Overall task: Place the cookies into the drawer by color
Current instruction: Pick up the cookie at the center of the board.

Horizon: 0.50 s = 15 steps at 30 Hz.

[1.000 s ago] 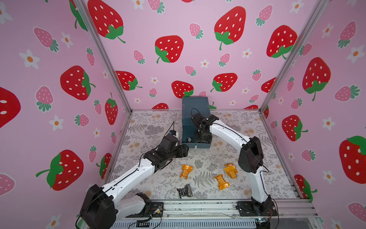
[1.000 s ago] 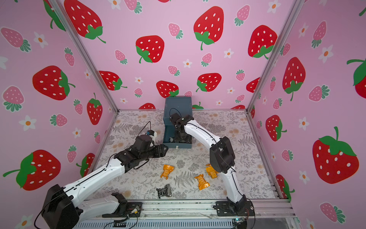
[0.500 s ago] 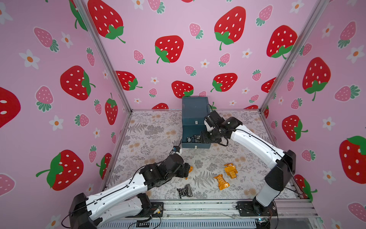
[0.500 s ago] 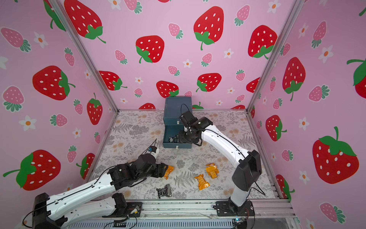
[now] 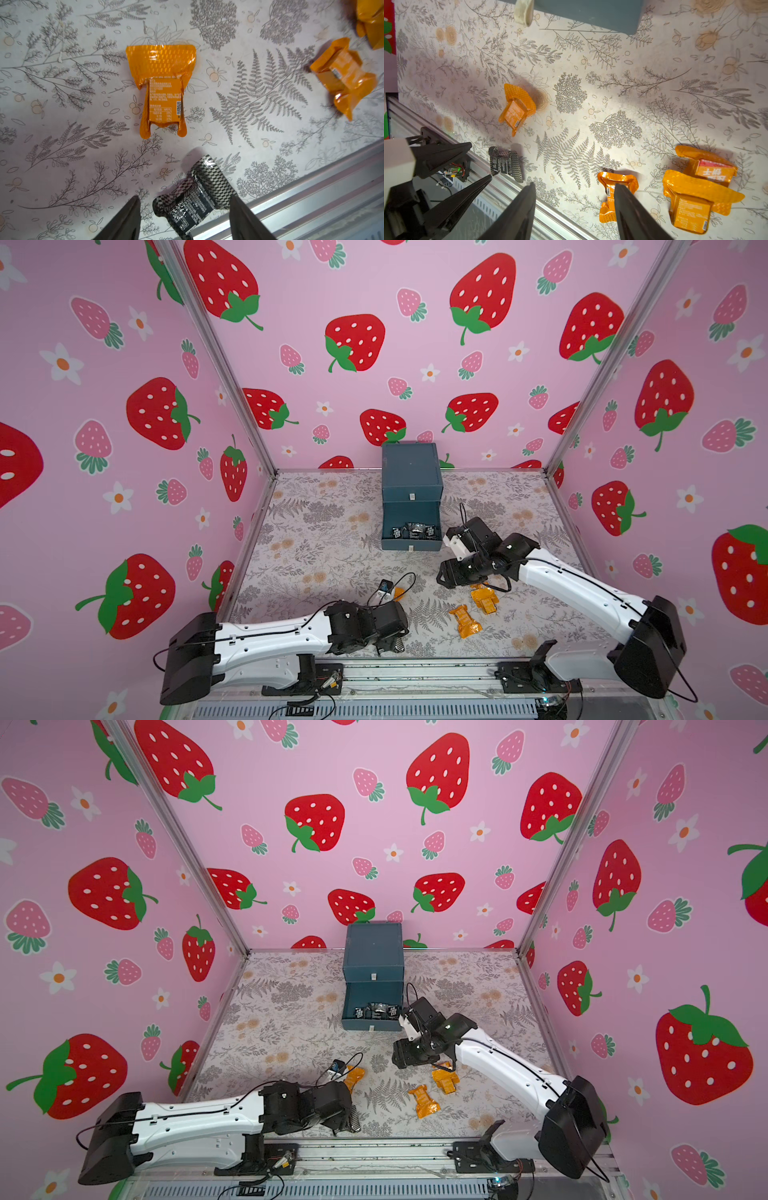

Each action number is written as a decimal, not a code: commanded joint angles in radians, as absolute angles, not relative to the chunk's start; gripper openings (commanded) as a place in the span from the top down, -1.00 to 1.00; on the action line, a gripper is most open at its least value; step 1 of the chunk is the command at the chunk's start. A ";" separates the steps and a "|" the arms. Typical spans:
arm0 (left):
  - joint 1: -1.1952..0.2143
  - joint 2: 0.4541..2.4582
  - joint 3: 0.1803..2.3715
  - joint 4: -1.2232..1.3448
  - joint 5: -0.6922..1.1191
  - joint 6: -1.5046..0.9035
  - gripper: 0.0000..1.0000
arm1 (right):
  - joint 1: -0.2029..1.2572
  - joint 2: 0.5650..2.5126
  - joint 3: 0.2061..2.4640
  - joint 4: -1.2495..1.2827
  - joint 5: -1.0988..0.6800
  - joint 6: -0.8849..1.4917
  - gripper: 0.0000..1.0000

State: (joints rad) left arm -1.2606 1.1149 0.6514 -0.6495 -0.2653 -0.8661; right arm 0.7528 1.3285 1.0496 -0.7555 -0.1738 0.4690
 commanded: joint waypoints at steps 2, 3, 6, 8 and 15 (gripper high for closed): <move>-1.296 1.114 0.625 -0.662 -0.197 -0.900 -0.41 | 0.759 1.284 1.012 -0.665 -0.208 0.410 -0.30; -1.307 1.113 0.612 -0.643 -0.173 -0.903 -0.42 | 0.759 1.280 1.003 -0.657 -0.208 0.400 -0.30; -1.346 1.102 0.597 -0.656 -0.177 -0.933 -0.43 | 0.759 1.281 0.982 -0.647 -0.209 0.387 -0.30; -1.358 1.094 0.587 -0.667 -0.187 -0.942 -0.44 | 0.760 1.284 0.976 -0.651 -0.218 0.384 -0.30; -1.361 1.088 0.567 -0.678 -0.193 -0.927 -0.59 | 0.761 1.253 0.948 -0.638 -0.220 0.393 -0.30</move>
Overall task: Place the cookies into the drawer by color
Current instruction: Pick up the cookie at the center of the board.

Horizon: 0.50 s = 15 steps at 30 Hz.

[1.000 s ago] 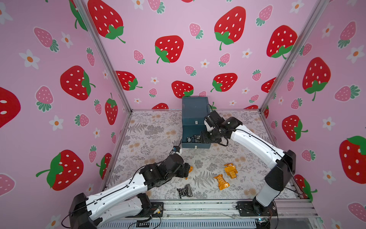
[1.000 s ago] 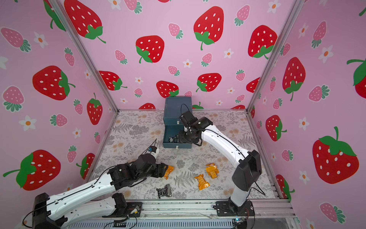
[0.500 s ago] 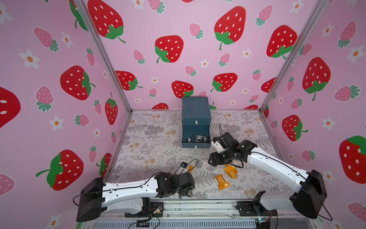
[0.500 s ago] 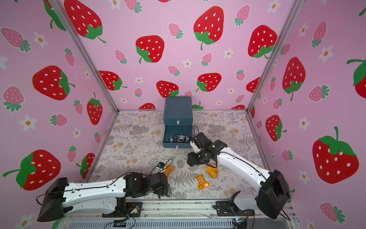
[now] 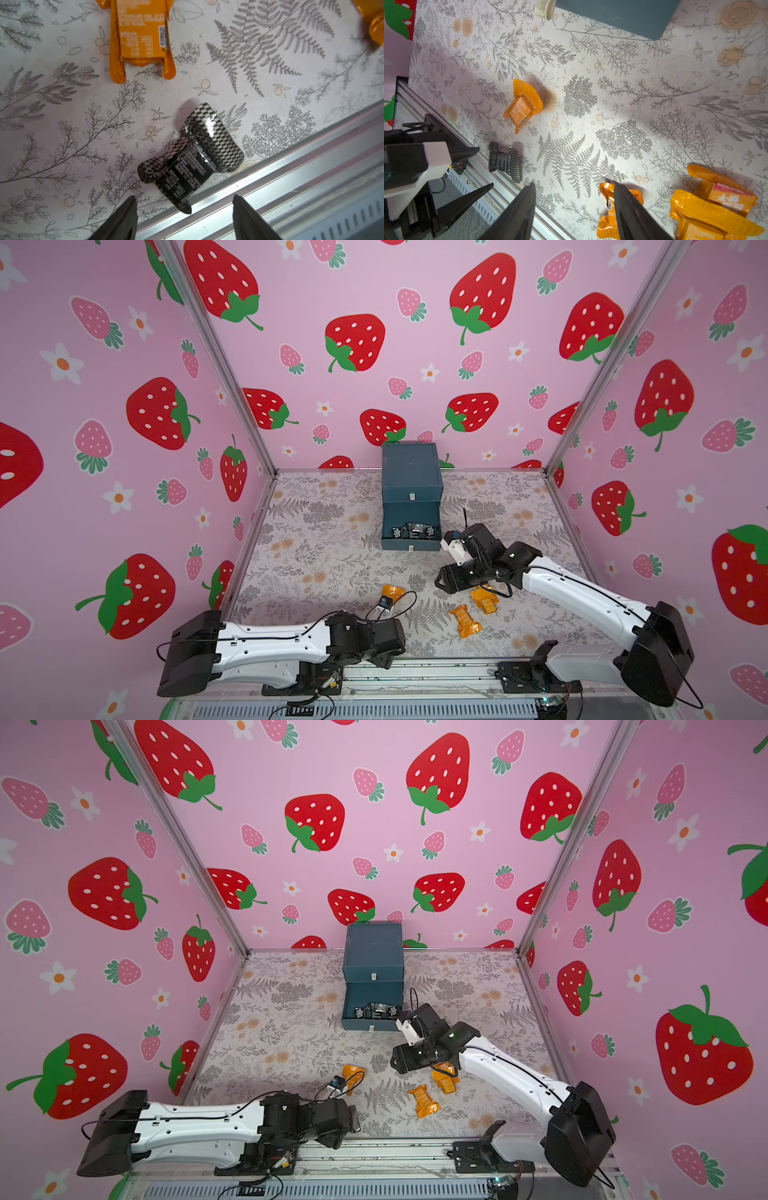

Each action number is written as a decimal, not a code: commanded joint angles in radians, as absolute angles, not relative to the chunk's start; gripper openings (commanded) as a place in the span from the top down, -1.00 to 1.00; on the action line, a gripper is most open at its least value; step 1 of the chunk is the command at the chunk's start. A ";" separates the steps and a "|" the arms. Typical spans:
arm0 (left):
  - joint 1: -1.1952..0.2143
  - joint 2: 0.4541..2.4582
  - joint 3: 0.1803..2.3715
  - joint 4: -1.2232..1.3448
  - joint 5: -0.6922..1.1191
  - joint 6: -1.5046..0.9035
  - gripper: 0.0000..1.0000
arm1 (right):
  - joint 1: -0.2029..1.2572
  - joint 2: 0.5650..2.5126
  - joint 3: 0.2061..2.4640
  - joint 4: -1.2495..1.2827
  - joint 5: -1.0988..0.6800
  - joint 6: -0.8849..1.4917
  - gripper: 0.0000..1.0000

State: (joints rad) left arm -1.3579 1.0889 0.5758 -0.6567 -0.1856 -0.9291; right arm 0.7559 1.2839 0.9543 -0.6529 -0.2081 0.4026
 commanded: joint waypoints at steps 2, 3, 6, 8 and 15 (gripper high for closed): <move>-1.361 1.106 0.568 -0.672 -0.191 -0.918 -0.60 | 0.762 1.252 0.948 -0.641 -0.220 0.391 -0.30; -1.362 1.121 0.570 -0.673 -0.192 -0.916 -0.60 | 0.762 1.250 0.947 -0.641 -0.220 0.391 -0.30; -1.361 1.156 0.582 -0.692 -0.211 -0.913 -0.60 | 0.762 1.247 0.943 -0.639 -0.215 0.393 -0.30; -1.355 1.175 0.583 -0.690 -0.215 -0.909 -0.61 | 0.761 1.248 0.943 -0.639 -0.214 0.393 -0.31; -1.326 1.230 0.597 -0.657 -0.229 -0.882 -0.61 | 0.761 1.247 0.940 -0.639 -0.214 0.394 -0.31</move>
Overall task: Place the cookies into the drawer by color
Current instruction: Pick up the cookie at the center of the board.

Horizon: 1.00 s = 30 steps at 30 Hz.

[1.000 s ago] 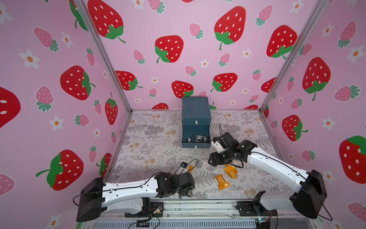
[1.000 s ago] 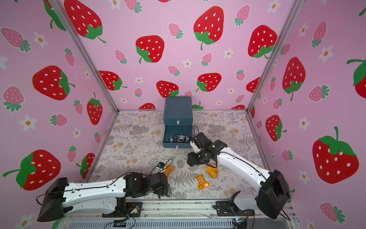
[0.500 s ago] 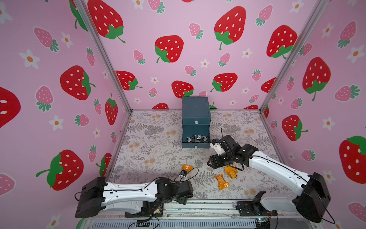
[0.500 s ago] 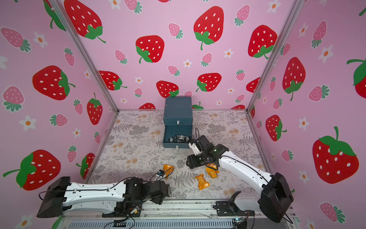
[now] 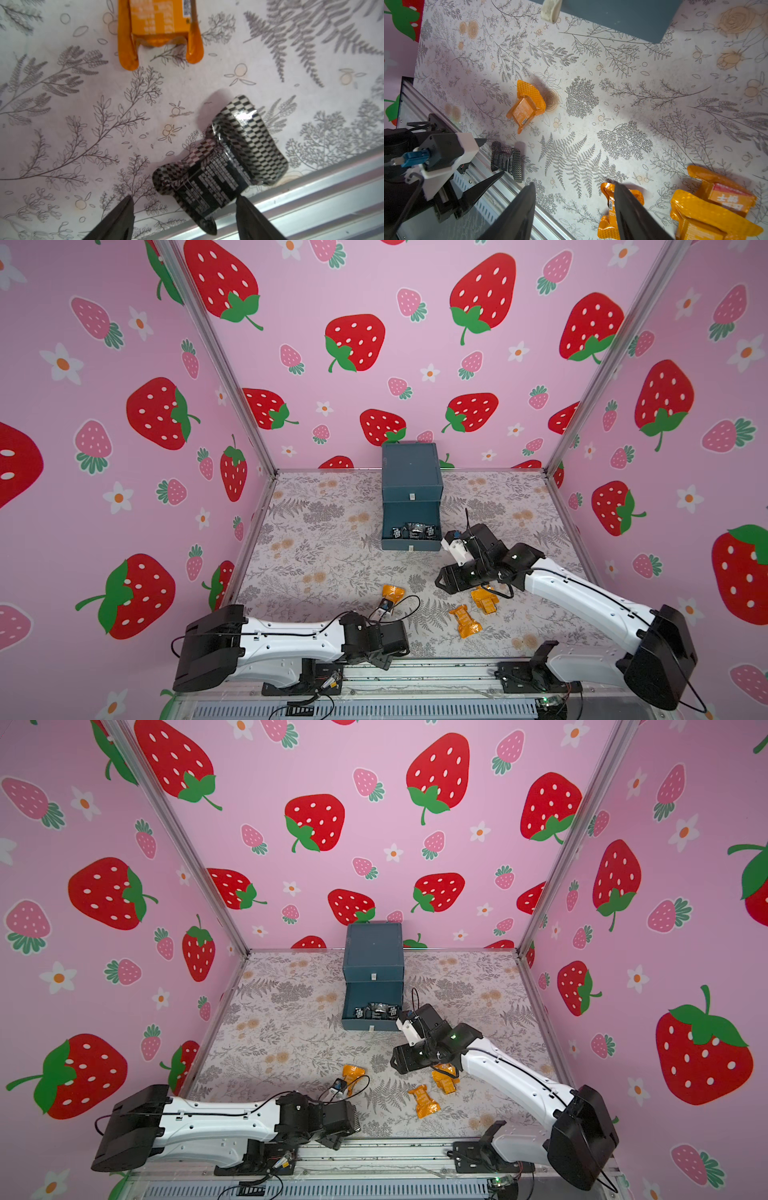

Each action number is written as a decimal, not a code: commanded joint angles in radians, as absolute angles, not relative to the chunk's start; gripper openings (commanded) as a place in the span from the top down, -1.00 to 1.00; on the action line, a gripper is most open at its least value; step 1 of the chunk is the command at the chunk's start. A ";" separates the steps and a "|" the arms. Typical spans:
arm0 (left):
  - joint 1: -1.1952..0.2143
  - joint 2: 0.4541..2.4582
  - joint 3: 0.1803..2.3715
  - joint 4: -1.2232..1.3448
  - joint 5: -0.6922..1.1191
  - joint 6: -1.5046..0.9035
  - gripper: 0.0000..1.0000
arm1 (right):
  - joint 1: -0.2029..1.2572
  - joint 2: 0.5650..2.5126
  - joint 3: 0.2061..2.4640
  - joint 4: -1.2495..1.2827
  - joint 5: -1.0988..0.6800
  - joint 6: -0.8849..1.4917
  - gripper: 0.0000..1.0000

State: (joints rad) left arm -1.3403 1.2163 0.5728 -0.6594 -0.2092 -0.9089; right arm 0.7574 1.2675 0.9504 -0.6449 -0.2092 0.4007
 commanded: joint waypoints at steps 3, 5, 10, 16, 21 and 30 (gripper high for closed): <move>-1.310 1.261 0.615 -0.657 -0.244 -0.860 -0.61 | 0.761 1.243 0.937 -0.638 -0.215 0.394 -0.31; -1.292 1.273 0.623 -0.659 -0.250 -0.844 -0.61 | 0.763 1.238 0.934 -0.638 -0.213 0.396 -0.31; -1.202 1.281 0.612 -0.600 -0.206 -0.775 -0.61 | 0.765 1.229 0.930 -0.641 -0.210 0.399 -0.31; -1.152 1.283 0.597 -0.557 -0.154 -0.747 -0.54 | 0.772 1.225 0.927 -0.645 -0.207 0.402 -0.31; -1.135 1.293 0.572 -0.533 -0.088 -0.784 -0.31 | 0.782 1.222 0.930 -0.650 -0.207 0.402 -0.32; -1.137 1.269 0.587 -0.583 -0.102 -0.827 0.17 | 0.787 1.205 0.923 -0.646 -0.185 0.413 -0.44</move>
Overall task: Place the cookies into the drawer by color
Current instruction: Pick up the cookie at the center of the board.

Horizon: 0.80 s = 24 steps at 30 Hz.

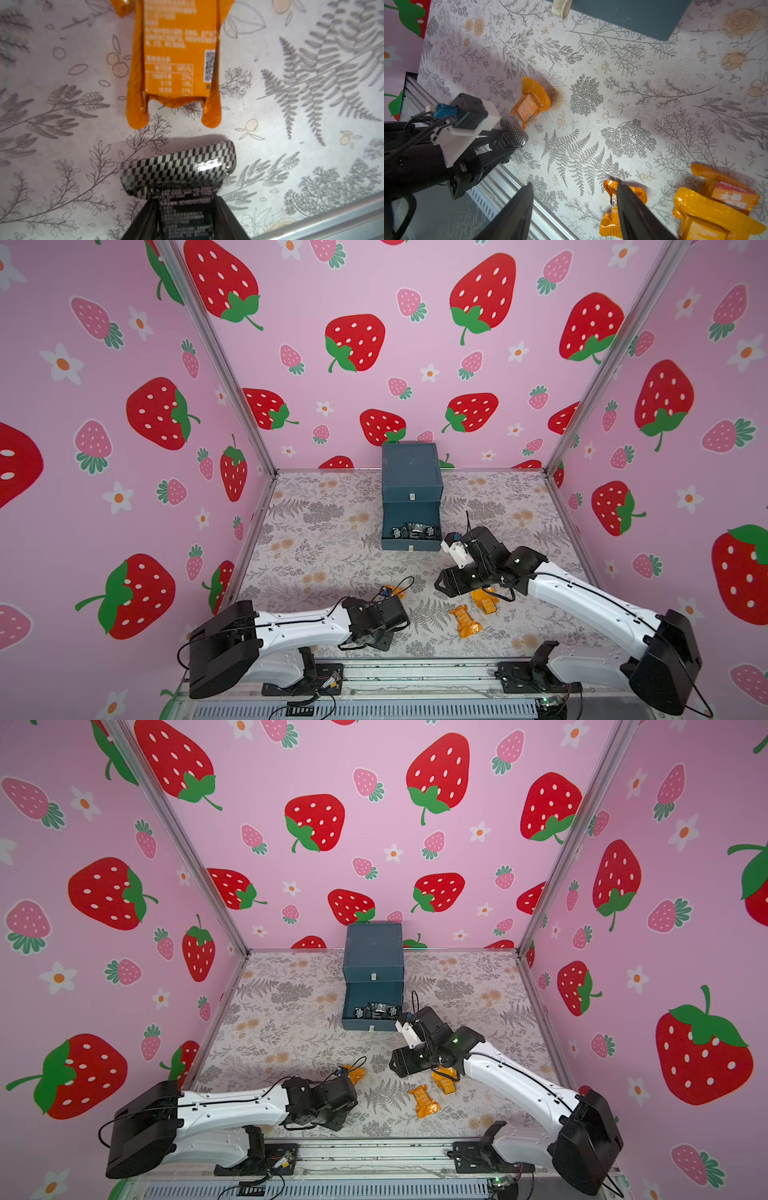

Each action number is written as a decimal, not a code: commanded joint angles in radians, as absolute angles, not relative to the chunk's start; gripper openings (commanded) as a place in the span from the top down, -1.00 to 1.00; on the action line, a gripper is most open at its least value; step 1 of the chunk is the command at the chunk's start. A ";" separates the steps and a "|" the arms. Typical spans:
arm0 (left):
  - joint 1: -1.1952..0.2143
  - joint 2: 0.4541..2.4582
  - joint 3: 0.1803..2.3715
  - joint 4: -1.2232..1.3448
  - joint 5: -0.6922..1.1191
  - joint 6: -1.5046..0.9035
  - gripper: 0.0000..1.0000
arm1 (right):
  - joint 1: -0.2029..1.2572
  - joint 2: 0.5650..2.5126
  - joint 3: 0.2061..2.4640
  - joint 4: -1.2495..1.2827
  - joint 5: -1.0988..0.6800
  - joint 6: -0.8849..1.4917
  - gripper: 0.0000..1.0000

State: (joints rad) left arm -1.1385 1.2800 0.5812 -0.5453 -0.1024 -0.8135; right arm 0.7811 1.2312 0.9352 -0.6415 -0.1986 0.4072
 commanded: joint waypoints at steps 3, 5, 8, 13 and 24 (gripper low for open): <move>-1.137 1.269 0.608 -0.595 -0.126 -0.831 0.29 | 0.787 1.189 0.916 -0.636 -0.183 0.422 -0.50; -1.137 1.270 0.623 -0.599 -0.144 -0.836 0.32 | 0.787 1.182 0.910 -0.627 -0.179 0.426 -0.51; -1.137 1.275 0.654 -0.606 -0.171 -0.841 0.36 | 0.787 1.179 0.908 -0.630 -0.154 0.434 -0.52; -1.135 1.256 0.707 -0.602 -0.196 -0.829 0.41 | 0.784 1.162 0.904 -0.619 -0.159 0.442 -0.53; -1.105 1.194 0.937 -0.631 -0.221 -0.726 0.40 | 0.667 1.010 0.795 -0.437 -0.394 0.503 -0.63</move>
State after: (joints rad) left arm -1.1156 1.1954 0.8692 -0.6060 -0.2016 -0.7753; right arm 0.7002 1.0370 0.8230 -0.5224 -0.2790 0.4709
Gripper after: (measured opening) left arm 0.371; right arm 0.811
